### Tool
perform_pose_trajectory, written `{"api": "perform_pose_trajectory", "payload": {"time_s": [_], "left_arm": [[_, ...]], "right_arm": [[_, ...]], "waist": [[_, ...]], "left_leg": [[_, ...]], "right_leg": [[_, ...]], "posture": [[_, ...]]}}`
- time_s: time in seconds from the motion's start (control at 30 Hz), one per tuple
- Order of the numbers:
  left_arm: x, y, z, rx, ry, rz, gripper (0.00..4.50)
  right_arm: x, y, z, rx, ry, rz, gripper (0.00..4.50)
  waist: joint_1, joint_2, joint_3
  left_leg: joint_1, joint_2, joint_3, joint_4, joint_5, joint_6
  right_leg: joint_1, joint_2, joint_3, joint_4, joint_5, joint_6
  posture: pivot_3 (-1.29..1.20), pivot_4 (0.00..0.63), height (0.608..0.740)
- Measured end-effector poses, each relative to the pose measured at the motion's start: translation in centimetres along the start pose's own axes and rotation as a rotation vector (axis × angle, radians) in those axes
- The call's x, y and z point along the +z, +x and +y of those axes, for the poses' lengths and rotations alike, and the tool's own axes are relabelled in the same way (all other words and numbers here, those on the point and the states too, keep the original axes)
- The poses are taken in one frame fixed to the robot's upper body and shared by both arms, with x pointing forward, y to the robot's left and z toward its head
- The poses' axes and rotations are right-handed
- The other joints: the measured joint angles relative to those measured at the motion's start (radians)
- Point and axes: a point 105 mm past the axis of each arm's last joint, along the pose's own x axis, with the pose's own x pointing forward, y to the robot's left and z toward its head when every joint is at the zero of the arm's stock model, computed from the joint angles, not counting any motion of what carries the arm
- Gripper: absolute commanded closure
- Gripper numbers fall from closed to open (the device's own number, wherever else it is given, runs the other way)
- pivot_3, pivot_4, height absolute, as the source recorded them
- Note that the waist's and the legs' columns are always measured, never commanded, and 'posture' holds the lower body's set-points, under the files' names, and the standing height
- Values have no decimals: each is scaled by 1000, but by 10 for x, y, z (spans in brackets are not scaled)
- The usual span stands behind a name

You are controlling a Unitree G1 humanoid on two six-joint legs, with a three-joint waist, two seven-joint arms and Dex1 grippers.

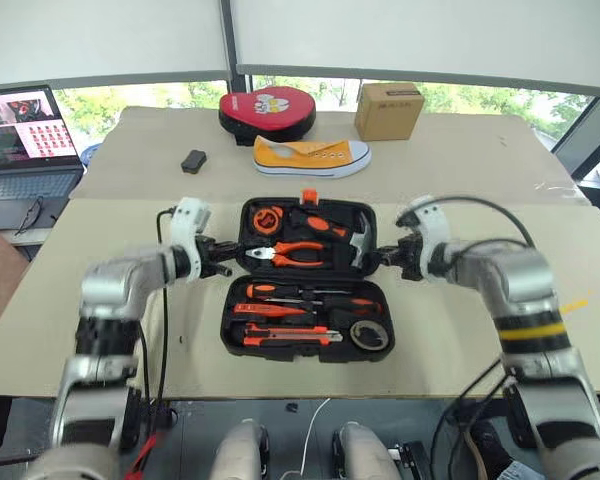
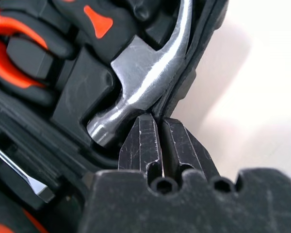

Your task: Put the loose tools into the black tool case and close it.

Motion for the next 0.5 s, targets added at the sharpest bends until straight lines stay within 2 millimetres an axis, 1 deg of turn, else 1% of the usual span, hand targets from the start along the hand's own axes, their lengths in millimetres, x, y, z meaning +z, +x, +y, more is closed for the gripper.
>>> {"api": "perform_pose_trajectory", "payload": {"time_s": [0.07, 0.1, 0.13, 0.17, 0.2, 0.23, 0.3, 0.33, 0.37, 0.4, 0.43, 0.47, 0.5], "left_arm": [[1, -11, -7, -35, 58, -50, 4395], [0, -19, -12, -53, 124, -77, 4395], [-3, -28, -15, -69, 176, -93, 4395], [-9, -35, -17, -81, 225, -106, 4395], [-10, -38, -18, -81, 259, -119, 4395], [-14, -45, -22, -82, 346, -149, 4395], [-20, -53, -27, -91, 463, -172, 4395], [-23, -57, -29, -100, 521, -174, 4395], [-28, -62, -31, -113, 587, -171, 4077], [-36, -67, -33, -130, 613, -158, 3721], [-41, -71, -35, -146, 633, -142, 3500], [-52, -78, -35, -150, 638, -106, 3107], [-65, -86, -34, -150, 647, -66, 2790]], "right_arm": [[5, -10, 4, -12, -167, -77, 4500], [6, -17, 10, -21, -297, -135, 4500], [5, -23, 16, -15, -384, -176, 4500], [1, -29, 22, -7, -484, -210, 4500], [-1, -31, 26, -6, -547, -228, 4500], [-10, -37, 33, -2, -674, -271, 4500], [-24, -42, 40, 16, -792, -300, 4500], [-28, -44, 43, 17, -839, -326, 4500], [-33, -47, 44, 21, -895, -352, 4120], [-40, -49, 45, 29, -931, -363, 3731], [-47, -51, 44, 43, -961, -353, 3468], [-59, -55, 41, 62, -993, -320, 3142], [-79, -61, 35, 90, -1023, -257, 2890]], "waist": [[1, 0, 0], [2, 0, 0], [3, 0, 0], [3, 0, 0], [3, 0, 0], [3, 0, 0], [0, 0, 0], [-3, 0, 0], [-5, 0, 0], [-7, 0, 0], [-10, 0, 0], [-10, 0, 0], [-10, 0, 0]], "left_leg": [[0, -1, 1, 0, 1, -2], [-1, -1, 1, -1, 0, 0], [0, 0, 1, -2, -1, 0], [0, 0, 2, -2, -2, 2], [0, 0, 2, -2, -4, 5], [1, 0, 3, -1, -5, 7], [5, 0, 6, -1, -6, 8], [7, 0, 7, -2, -6, 8], [11, 0, 7, -2, -6, 8], [15, 0, 8, -3, -6, 8], [20, 1, 9, -4, -6, 9], [25, 2, 9, -5, -7, 9], [27, 1, 9, -6, -8, 10]], "right_leg": [[0, 0, 0, -2, 0, 0], [1, 0, 0, -4, 0, 1], [2, -1, 0, -9, 0, 1], [3, -1, 0, -12, 0, 1], [3, -1, 0, -12, 0, 1], [4, -1, 0, -13, 0, 1], [6, -1, 0, -13, 0, 1], [8, -1, 1, -12, 0, 0], [11, -1, 1, -12, 1, 0], [15, -1, 1, -12, 0, 0], [20, -1, 1, -13, 0, -1], [25, -1, 0, -15, 0, -1], [27, -2, 1, -16, 0, -1]], "posture": [[0, 150, 740], [0, 150, 740], [0, 150, 740], [0, 150, 740], [0, 150, 740], [0, 150, 740], [0, 150, 740], [0, 150, 740], [0, 150, 740], [0, 150, 740], [0, 150, 740], [0, 150, 740], [0, 150, 740]]}}
